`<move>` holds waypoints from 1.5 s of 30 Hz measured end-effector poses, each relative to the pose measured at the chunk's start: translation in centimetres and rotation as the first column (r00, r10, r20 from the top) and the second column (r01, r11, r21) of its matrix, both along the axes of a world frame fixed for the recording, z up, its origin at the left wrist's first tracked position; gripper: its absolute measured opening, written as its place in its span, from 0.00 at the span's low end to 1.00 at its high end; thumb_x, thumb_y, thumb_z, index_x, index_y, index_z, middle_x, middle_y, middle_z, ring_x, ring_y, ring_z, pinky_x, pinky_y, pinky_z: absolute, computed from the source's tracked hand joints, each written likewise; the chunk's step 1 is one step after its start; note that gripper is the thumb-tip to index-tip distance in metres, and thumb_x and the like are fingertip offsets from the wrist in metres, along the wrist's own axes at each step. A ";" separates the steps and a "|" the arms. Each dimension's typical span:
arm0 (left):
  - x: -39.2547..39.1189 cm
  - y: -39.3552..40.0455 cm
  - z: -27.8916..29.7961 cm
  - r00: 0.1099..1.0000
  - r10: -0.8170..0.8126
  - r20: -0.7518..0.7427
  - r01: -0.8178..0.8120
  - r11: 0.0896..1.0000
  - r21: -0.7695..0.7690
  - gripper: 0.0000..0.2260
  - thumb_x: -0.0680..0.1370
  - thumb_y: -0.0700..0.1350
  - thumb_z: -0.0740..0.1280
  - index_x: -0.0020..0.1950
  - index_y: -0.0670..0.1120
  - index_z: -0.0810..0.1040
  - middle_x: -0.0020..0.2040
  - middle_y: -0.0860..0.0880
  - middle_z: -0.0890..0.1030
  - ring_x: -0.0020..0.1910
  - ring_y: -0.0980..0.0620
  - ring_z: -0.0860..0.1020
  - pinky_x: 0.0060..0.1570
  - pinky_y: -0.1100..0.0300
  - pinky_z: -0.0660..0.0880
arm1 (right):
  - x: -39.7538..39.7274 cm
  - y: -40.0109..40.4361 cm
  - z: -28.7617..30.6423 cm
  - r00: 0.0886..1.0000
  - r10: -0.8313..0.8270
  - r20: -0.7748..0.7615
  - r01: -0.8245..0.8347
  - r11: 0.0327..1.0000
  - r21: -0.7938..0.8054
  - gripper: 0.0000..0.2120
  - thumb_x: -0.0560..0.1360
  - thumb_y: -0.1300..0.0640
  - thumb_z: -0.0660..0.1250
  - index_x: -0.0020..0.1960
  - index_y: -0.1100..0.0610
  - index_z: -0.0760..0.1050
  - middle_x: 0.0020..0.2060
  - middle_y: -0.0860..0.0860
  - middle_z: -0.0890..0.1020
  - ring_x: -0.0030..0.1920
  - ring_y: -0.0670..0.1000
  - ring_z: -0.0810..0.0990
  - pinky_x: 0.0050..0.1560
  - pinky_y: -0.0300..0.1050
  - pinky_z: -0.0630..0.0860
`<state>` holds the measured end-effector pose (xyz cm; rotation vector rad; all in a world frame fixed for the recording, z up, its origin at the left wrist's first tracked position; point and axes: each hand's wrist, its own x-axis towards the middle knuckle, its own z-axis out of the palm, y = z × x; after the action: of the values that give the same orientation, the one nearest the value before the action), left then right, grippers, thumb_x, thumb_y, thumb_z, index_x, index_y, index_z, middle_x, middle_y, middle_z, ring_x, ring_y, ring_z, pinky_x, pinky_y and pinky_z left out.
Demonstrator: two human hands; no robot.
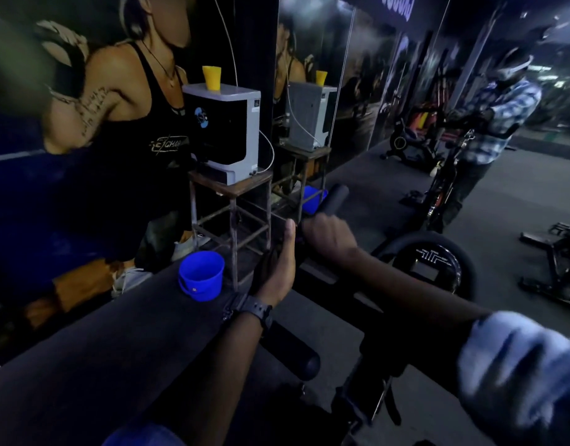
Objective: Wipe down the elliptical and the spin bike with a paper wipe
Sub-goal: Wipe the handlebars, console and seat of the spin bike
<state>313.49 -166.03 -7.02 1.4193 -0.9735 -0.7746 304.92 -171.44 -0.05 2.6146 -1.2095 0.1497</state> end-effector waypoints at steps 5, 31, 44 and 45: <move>0.0 -0.3 -0.5 1.000 -0.021 -0.005 0.022 0.999 0.044 0.48 0.64 0.84 0.43 0.72 0.56 0.71 0.73 0.51 0.73 0.73 0.51 0.69 0.74 0.46 0.62 | -1.8 -6.5 4.3 0.964 -0.216 0.156 0.224 0.974 -0.038 0.13 0.78 0.62 0.62 0.61 0.62 0.75 0.56 0.62 0.80 0.56 0.65 0.79 0.50 0.54 0.77; 0.1 0.7 0.7 0.999 0.009 0.032 -0.008 1.000 -0.029 0.49 0.66 0.82 0.43 0.68 0.50 0.77 0.67 0.50 0.78 0.69 0.53 0.73 0.71 0.52 0.65 | 0.1 -7.9 4.6 0.979 -0.203 0.036 0.206 0.973 -0.108 0.14 0.80 0.64 0.58 0.62 0.62 0.75 0.56 0.62 0.80 0.56 0.64 0.80 0.50 0.56 0.77; 0.6 -0.6 -0.6 0.988 0.088 -0.124 -0.099 0.992 -0.079 0.41 0.63 0.84 0.46 0.52 0.56 0.79 0.55 0.51 0.83 0.57 0.53 0.80 0.66 0.45 0.72 | -0.4 -7.8 1.7 0.939 -0.283 0.197 0.279 0.959 0.052 0.18 0.81 0.60 0.58 0.69 0.65 0.62 0.62 0.62 0.71 0.61 0.62 0.75 0.54 0.52 0.73; 0.6 -0.7 -0.6 0.989 0.079 -0.128 -0.090 0.992 -0.085 0.41 0.63 0.84 0.46 0.52 0.56 0.79 0.55 0.51 0.83 0.57 0.53 0.80 0.66 0.45 0.71 | -0.2 -7.8 1.8 0.934 -0.294 0.201 0.287 0.956 0.063 0.18 0.82 0.60 0.57 0.69 0.66 0.61 0.63 0.62 0.71 0.62 0.61 0.73 0.56 0.51 0.72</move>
<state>314.10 -166.71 -7.60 1.3095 -0.8366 -0.7385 304.70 -179.27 1.80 2.4569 -1.6680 0.3572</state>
